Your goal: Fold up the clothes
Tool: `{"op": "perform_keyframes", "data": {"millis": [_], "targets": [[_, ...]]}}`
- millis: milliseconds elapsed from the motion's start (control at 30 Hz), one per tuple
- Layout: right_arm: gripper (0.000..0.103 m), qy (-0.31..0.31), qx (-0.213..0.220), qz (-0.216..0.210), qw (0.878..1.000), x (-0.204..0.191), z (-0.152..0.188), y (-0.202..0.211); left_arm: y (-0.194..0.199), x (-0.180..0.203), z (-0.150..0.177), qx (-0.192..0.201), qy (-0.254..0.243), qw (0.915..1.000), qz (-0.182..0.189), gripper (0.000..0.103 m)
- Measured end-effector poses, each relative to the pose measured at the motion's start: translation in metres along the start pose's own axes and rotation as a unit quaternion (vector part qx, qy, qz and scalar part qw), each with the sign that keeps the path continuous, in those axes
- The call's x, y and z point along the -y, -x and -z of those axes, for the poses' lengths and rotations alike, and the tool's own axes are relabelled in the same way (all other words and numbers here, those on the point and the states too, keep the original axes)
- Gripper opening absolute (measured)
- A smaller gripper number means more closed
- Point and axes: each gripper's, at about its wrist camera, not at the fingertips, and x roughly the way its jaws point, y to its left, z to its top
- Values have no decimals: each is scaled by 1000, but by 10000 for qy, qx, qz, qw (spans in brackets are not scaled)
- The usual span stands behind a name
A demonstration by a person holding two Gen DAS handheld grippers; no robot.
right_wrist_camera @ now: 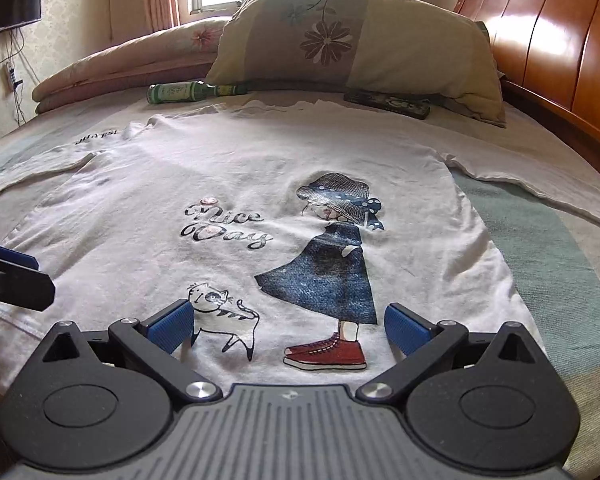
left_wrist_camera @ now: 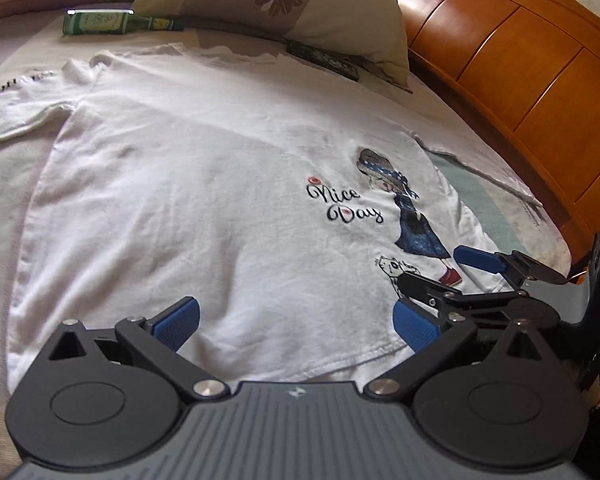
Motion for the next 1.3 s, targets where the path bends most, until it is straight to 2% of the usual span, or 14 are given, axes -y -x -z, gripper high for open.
{"op": "perform_keyframes", "data": {"millis": [100,167,300,433,500,600,700,833,867,1033,1300], "targets": [[103,-356,97,-9,9993,3,-4,-3,0,-12,-13,209,38,9997,-155,102],[103,-533,8,12,9986,5,-7,-10,-6,-20,-18,278,136,9993,-228,102],[103,-494,-18,122,9987,1,-8,-16,-14,-33,-3,242,376,9986,-266,102],[103,-254,-54,206,9994,-4,-7,-18,1,-35,23,423,214,9985,-265,102],[103,-155,-73,243,9996,-5,-6,-19,6,-34,25,342,147,9987,-347,102],[103,-79,-80,263,9996,-5,-6,-20,3,-30,12,222,-81,9981,-563,102],[103,-81,-64,254,9996,-4,-6,-20,-11,-25,-9,302,-253,9971,-654,102],[103,-68,-49,286,9996,-4,-6,-22,-37,-24,-26,236,-99,9978,-611,102],[103,-75,-47,293,9995,-4,-6,-22,-41,-23,-24,216,-77,9976,-653,102],[103,-84,-47,284,9996,-4,-6,-22,-36,-14,-2,255,-567,9934,-959,102],[103,-210,-53,243,9995,0,-7,-21,-28,-9,11,177,-809,9891,-1215,102]]}}
